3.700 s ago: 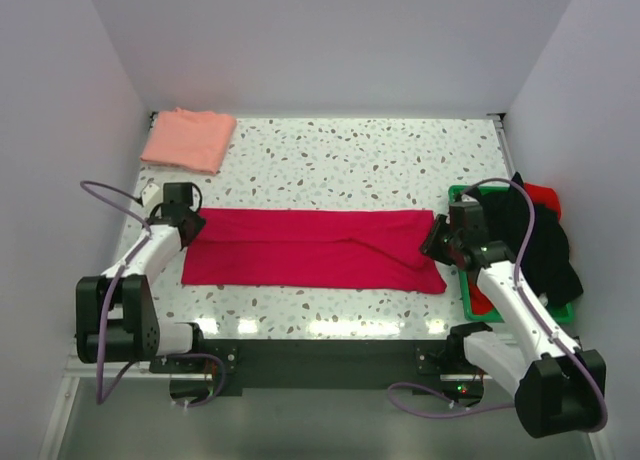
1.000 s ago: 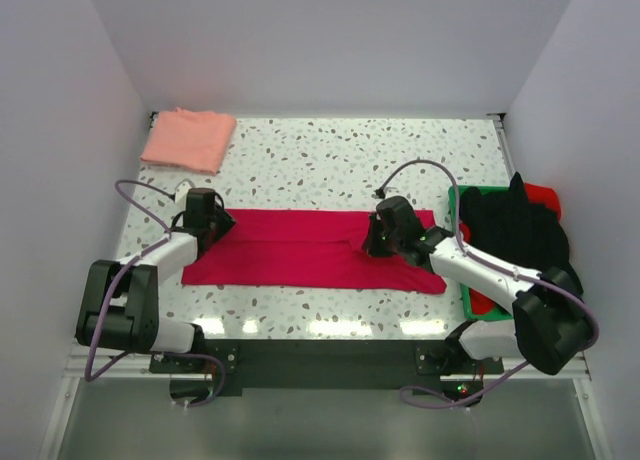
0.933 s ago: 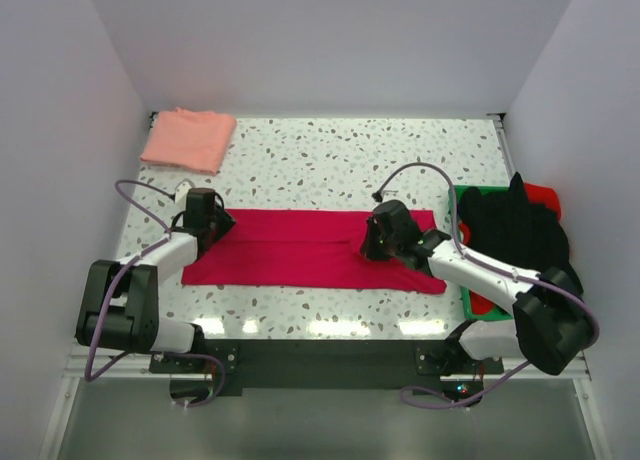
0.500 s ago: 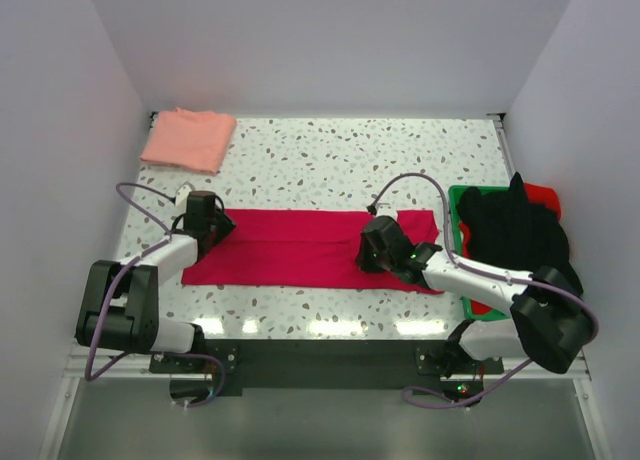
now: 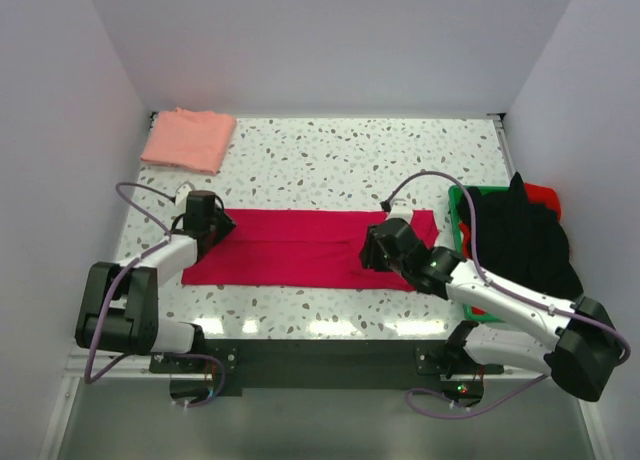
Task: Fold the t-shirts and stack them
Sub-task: Fold the tshirt
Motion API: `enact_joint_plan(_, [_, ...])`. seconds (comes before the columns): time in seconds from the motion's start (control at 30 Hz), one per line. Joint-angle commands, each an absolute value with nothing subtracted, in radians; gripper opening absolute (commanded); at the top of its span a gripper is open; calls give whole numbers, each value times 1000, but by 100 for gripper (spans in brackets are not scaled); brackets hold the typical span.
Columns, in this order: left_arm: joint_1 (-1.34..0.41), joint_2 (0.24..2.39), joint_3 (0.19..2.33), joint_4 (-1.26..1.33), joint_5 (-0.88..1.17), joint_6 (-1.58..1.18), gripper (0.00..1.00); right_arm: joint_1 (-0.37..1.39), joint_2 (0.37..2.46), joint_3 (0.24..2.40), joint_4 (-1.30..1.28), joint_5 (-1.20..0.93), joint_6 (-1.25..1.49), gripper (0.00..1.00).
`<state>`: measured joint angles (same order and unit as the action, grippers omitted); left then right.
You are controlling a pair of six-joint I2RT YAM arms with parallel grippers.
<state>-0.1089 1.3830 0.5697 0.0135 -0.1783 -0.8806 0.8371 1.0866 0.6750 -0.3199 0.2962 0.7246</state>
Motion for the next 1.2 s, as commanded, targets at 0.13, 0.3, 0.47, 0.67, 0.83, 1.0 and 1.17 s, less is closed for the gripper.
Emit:
enact_joint_plan(0.13, [-159, 1310, 539, 25, -198, -890, 42, 723, 1202, 775, -485, 434, 759, 41])
enact_joint_plan(0.3, [-254, 1318, 512, 21, -245, -907, 38, 542, 1290, 756, -394, 308, 721, 41])
enact_joint_plan(0.47, [-343, 1364, 505, 8, -297, -926, 32, 476, 1423, 805, -356, 264, 704, 40])
enact_joint_plan(0.67, [-411, 1404, 503, 2, -321, -943, 28, 399, 1615, 900, -314, 200, 669, 41])
enact_joint_plan(0.83, [-446, 1417, 502, 2, -308, -953, 28, 341, 1837, 1102, -363, 181, 592, 41])
enact_joint_plan(1.0, [-509, 1437, 502, 2, -287, -983, 27, 341, 2080, 1472, -454, 209, 496, 42])
enact_joint_plan(1.17, [-617, 1447, 497, 2, -246, -1084, 26, 339, 2354, 1866, -518, 183, 376, 43])
